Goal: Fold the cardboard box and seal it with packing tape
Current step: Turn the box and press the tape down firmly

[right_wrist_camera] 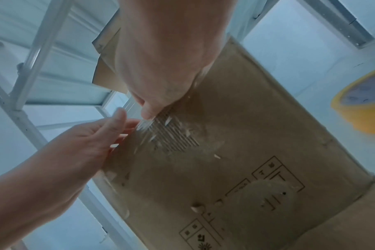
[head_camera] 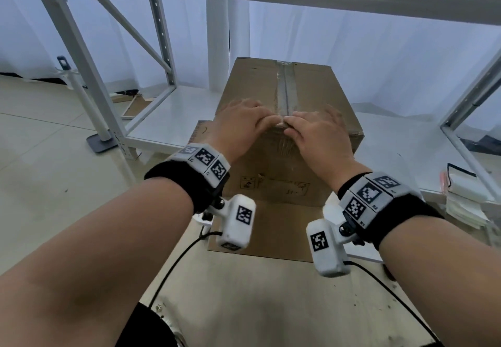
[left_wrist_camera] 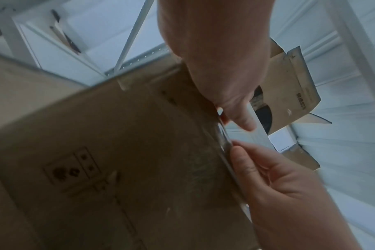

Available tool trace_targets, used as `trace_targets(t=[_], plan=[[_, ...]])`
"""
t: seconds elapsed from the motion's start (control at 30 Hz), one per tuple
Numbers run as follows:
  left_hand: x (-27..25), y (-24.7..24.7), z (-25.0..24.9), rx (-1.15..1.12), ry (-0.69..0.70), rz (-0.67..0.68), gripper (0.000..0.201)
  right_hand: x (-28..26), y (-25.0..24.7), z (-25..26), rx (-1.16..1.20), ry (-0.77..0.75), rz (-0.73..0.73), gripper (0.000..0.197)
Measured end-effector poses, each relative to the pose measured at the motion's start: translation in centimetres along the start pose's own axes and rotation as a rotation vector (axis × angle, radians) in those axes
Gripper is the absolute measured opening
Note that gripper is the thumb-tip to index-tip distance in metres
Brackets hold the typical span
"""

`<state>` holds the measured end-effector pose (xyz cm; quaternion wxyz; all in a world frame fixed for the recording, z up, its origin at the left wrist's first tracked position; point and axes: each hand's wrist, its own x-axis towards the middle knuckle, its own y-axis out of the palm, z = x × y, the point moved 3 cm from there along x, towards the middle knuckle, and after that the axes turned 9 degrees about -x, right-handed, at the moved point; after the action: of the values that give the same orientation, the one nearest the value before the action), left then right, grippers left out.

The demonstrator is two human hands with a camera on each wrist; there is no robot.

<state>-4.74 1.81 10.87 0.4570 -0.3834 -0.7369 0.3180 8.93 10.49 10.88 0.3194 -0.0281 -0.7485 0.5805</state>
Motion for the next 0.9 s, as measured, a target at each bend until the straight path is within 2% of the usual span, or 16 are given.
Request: trace_targets(t=[0.1,0.2,0.33,0.43,0.5,0.57,0.77,0.83,0.9], plan=[[0.4,1.2,-0.4,0.119,-0.037,-0.021,0.043,-0.2,0.0,-0.6,0.031,0.016,-0.033,0.034],[0.2,1.5,-0.1,0.182,-0.006,-0.045,0.045,0.1,0.3,-0.6,0.047,0.022,-0.059,0.034],[-0.2,1.8,0.0,0.236,0.043,-0.028,0.053,0.2,1.0,-0.8,0.011,-0.009,-0.047,0.035],[-1.0,2.2,0.0,0.316,0.083,-0.014,0.056,-0.3,1.7,-0.7,-0.059,-0.062,0.006,0.049],[-1.5,2.3,0.0,0.337,0.079,0.013,0.064,-0.5,1.8,-0.5,-0.073,-0.064,-0.007,0.051],[-1.5,2.0,-0.2,0.312,0.06,0.039,0.069,-0.5,1.6,-0.5,-0.063,-0.06,-0.058,0.046],[-1.2,0.6,-0.7,0.136,0.01,0.022,0.049,-1.3,1.1,-1.4,-0.11,-0.109,-0.302,0.029],[-1.3,0.6,-0.9,0.133,0.013,0.021,0.048,-1.3,1.1,-1.4,-0.112,-0.131,-0.307,0.029],[-1.3,0.7,-1.0,0.142,0.018,0.026,0.047,-1.3,1.1,-1.4,-0.101,-0.121,-0.217,0.037]])
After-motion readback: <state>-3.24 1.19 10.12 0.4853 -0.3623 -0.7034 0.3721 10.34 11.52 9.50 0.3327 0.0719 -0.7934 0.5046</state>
